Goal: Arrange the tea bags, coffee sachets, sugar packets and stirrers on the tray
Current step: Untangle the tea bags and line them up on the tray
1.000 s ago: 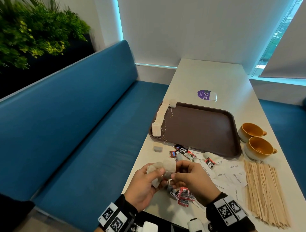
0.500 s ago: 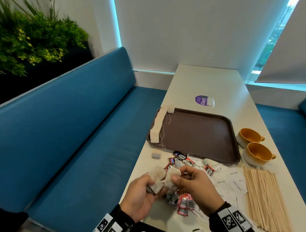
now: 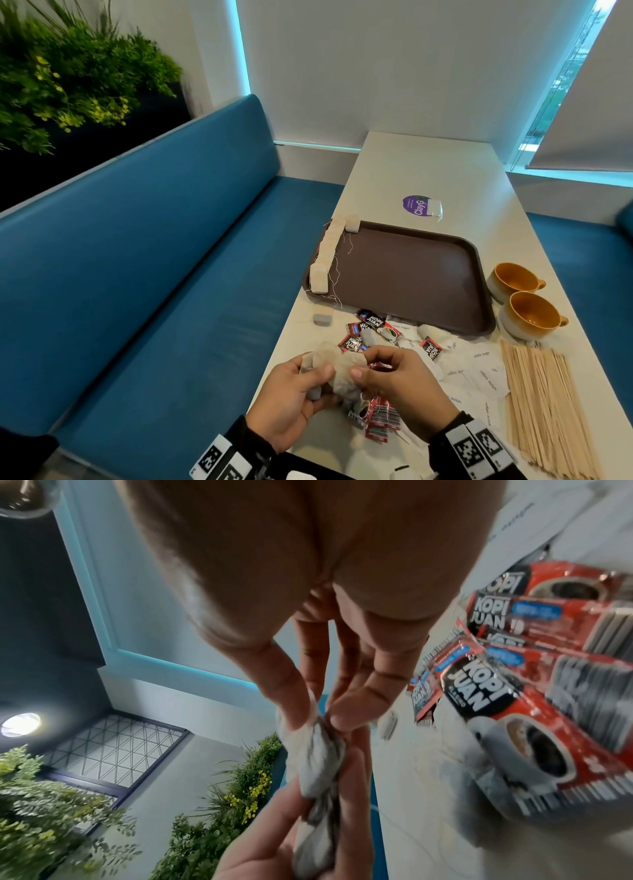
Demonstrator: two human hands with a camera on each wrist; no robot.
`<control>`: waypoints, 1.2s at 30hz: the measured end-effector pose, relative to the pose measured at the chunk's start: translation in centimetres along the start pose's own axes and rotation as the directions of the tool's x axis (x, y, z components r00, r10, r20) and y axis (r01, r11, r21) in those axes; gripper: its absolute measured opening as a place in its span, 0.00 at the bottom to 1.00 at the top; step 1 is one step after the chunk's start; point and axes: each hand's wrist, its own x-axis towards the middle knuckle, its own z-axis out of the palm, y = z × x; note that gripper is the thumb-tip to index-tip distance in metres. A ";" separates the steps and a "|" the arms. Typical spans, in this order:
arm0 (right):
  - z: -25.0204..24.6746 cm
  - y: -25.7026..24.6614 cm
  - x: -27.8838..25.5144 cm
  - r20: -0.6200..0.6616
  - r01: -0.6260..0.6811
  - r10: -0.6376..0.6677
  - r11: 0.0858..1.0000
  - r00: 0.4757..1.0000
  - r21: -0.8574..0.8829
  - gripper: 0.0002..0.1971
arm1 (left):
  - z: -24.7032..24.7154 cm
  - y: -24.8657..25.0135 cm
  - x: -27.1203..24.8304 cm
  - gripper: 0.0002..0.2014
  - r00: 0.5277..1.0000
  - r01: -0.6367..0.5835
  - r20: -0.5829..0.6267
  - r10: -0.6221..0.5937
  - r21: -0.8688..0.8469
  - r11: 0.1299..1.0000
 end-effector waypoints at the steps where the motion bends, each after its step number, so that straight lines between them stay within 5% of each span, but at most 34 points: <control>1: -0.3 0.1 0.1 0.013 0.003 -0.003 0.999 1.000 -0.046 0.04 | 0.0 0.0 0.0 0.15 1.000 0.001 -0.018 -0.001 0.031 1.000; 9: -0.2 -0.2 0.4 0.118 0.021 0.013 0.960 0.993 -0.278 0.07 | 0.6 -0.1 0.0 0.14 0.999 -0.013 -0.030 0.018 0.171 0.985; 16: 0.4 0.5 0.5 -0.004 0.008 -0.008 0.991 1.000 -0.131 0.04 | 0.8 -0.2 0.1 0.23 0.998 -0.049 -0.028 0.052 0.097 0.994; 22: 0.3 0.6 0.6 -0.091 -0.009 0.006 0.999 0.996 -0.034 0.04 | 1.0 0.4 0.1 0.17 0.999 -0.028 0.033 0.029 -0.020 0.999; 26: 0.6 0.4 0.4 -0.089 -0.058 0.065 0.995 0.994 0.079 0.04 | 1.1 0.1 0.2 0.20 0.999 -0.036 0.014 0.036 0.014 0.999; 29: 0.7 0.6 0.5 -0.107 -0.072 0.084 0.992 0.991 0.107 0.04 | 1.1 -0.2 0.3 0.14 0.999 -0.033 -0.009 0.034 0.045 0.998; 36: 0.5 1.1 1.6 -0.175 -0.045 0.075 0.984 0.982 0.170 0.17 | 1.2 0.0 1.1 0.11 0.998 -0.039 -0.045 0.039 0.004 0.999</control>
